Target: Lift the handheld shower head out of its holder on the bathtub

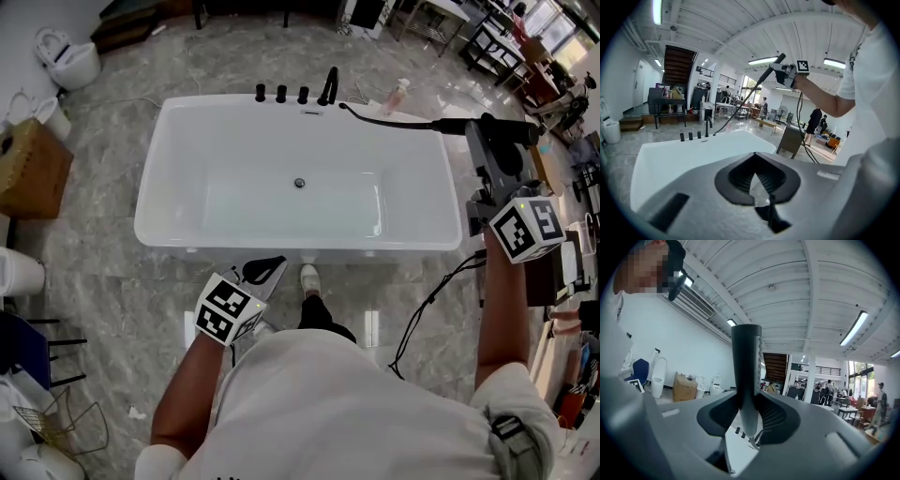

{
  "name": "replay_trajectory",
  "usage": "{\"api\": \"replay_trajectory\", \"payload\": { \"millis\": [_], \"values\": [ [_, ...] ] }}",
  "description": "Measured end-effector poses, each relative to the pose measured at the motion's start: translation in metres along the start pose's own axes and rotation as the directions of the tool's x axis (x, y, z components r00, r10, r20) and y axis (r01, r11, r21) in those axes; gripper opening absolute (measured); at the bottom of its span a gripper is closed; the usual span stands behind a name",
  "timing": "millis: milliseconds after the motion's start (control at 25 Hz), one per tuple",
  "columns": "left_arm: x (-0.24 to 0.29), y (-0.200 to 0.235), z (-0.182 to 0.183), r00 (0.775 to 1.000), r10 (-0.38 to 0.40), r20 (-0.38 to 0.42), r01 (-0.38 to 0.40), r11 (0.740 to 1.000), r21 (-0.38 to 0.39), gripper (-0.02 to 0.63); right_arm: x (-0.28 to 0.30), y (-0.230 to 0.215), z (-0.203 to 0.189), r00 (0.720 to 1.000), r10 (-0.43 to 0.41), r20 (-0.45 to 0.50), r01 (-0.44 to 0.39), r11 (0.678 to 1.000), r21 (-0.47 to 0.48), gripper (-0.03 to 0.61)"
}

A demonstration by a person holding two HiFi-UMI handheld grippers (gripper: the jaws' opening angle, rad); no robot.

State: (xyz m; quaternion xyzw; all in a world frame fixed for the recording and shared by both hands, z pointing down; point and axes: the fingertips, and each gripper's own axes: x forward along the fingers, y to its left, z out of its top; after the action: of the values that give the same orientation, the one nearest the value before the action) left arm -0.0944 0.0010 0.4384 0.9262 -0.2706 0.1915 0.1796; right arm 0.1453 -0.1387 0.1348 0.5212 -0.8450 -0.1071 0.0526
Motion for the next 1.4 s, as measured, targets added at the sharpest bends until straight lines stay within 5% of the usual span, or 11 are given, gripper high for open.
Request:
{"api": "replay_trajectory", "payload": {
  "millis": [1400],
  "values": [
    [-0.008,-0.017,0.004,1.0,0.004,0.007,-0.004,1.0,0.018,0.006,-0.013,0.016,-0.022,1.0,0.005,-0.028,-0.004,1.0,0.016,0.146]
  ]
}}
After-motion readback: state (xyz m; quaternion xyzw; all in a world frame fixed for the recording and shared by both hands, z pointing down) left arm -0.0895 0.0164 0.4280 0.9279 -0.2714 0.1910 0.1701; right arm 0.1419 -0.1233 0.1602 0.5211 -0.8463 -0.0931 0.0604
